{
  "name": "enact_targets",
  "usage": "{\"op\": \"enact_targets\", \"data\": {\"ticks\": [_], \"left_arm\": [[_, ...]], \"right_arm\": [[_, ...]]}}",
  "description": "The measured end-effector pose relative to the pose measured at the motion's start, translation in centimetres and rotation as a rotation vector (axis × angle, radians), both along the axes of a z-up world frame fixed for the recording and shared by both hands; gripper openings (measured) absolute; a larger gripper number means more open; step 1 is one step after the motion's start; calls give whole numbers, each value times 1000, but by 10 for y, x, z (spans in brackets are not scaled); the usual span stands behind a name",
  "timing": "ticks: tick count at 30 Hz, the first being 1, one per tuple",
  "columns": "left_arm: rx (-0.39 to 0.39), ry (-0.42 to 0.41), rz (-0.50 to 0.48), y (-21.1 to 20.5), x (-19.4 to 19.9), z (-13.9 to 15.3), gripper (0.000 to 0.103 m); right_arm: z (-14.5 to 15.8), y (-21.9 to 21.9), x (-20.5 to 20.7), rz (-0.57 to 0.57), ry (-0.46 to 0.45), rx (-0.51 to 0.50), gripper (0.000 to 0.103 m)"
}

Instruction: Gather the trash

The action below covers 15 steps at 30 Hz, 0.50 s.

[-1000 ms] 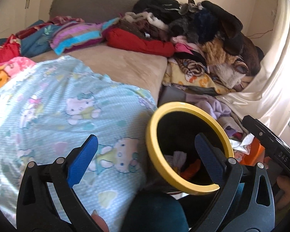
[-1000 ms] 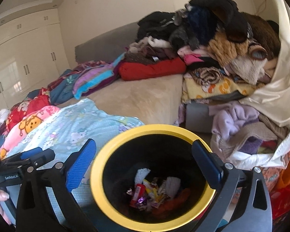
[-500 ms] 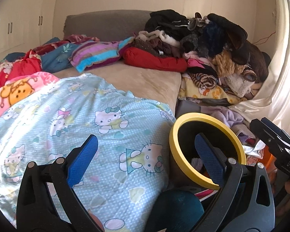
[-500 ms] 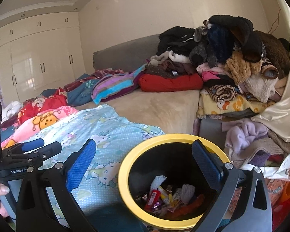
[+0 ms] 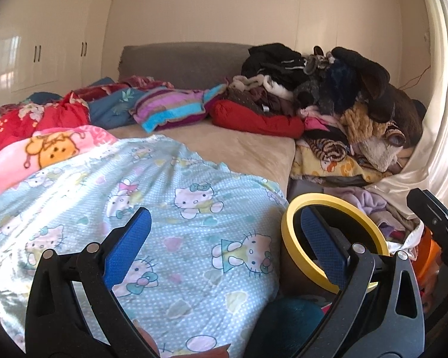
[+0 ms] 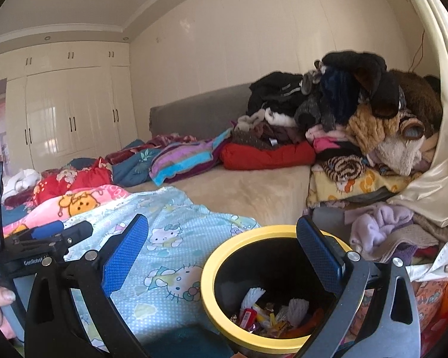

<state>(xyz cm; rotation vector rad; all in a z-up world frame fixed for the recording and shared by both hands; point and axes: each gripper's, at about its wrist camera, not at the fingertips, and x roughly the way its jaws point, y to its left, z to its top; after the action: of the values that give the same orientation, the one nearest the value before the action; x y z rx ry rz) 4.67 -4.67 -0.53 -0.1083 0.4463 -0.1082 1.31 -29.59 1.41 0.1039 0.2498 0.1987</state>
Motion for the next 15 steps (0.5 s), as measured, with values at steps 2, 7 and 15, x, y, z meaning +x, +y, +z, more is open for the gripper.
{"op": "enact_targets", "data": {"ticks": [2,7,15], "left_arm": [[0,-13,2,1,-4,0,92],[14,-47,2,0,-16,-2,92],[23,-69,-15,-6,-20,-4,92]], "right_arm": [[-3,5,-10,-1,-35,-15,97],[-10,10,-23,-33,-81,-32,97],[-23,7,-17,-71,-40,-26,97]]}}
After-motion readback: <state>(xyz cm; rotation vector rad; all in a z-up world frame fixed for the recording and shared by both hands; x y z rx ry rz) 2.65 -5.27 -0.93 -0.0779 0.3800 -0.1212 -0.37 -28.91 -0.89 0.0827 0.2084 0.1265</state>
